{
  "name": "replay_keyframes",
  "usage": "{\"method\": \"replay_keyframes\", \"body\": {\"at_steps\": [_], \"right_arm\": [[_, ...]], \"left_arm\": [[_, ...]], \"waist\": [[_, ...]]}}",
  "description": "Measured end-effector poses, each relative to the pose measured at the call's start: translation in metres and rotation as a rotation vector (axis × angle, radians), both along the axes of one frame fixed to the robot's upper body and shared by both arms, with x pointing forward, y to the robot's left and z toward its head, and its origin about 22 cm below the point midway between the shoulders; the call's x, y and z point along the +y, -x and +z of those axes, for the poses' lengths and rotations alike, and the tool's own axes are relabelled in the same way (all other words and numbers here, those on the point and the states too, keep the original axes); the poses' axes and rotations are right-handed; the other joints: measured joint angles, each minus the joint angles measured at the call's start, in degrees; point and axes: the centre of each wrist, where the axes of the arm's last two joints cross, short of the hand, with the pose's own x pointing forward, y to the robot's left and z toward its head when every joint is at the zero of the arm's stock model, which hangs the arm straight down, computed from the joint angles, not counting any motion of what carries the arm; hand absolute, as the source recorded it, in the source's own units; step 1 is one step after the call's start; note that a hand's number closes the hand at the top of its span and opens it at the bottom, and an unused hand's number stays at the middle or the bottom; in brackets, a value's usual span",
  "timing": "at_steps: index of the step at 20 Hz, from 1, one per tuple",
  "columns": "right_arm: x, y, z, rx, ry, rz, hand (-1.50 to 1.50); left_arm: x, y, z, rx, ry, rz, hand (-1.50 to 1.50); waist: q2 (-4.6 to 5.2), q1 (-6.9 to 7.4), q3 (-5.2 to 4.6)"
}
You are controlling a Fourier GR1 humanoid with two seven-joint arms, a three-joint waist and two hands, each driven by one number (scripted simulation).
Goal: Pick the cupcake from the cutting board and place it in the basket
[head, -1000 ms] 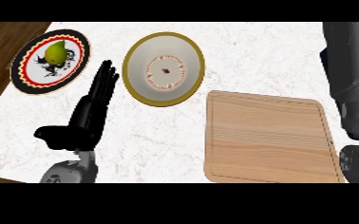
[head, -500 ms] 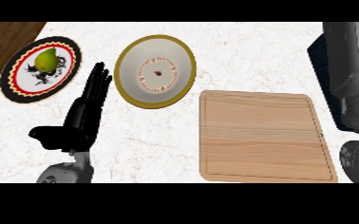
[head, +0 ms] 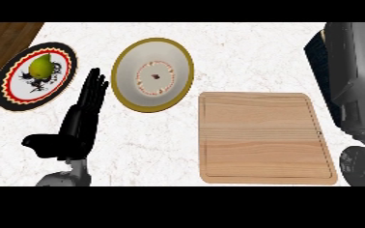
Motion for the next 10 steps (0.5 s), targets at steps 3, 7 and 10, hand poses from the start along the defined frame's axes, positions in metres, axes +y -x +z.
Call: {"method": "replay_keyframes", "body": {"at_steps": [3,7,10], "right_arm": [[-0.012,0.002,-0.01,0.016,-0.024,-0.012,1.5],[-0.017,0.004,-0.032,0.057,-0.056,-0.016,1.5],[-0.02,0.005,-0.041,0.061,-0.076,-0.017,1.5]], "left_arm": [[0.004,0.001,0.0,-0.001,0.002,0.01,0.0],[0.008,0.003,-0.004,0.004,-0.001,0.02,0.0],[0.011,0.002,-0.003,0.004,-0.002,0.029,0.0]], "waist": [[-0.09,-0.49,0.01],[-0.26,-1.08,0.01],[-0.33,-1.34,0.02]]}}
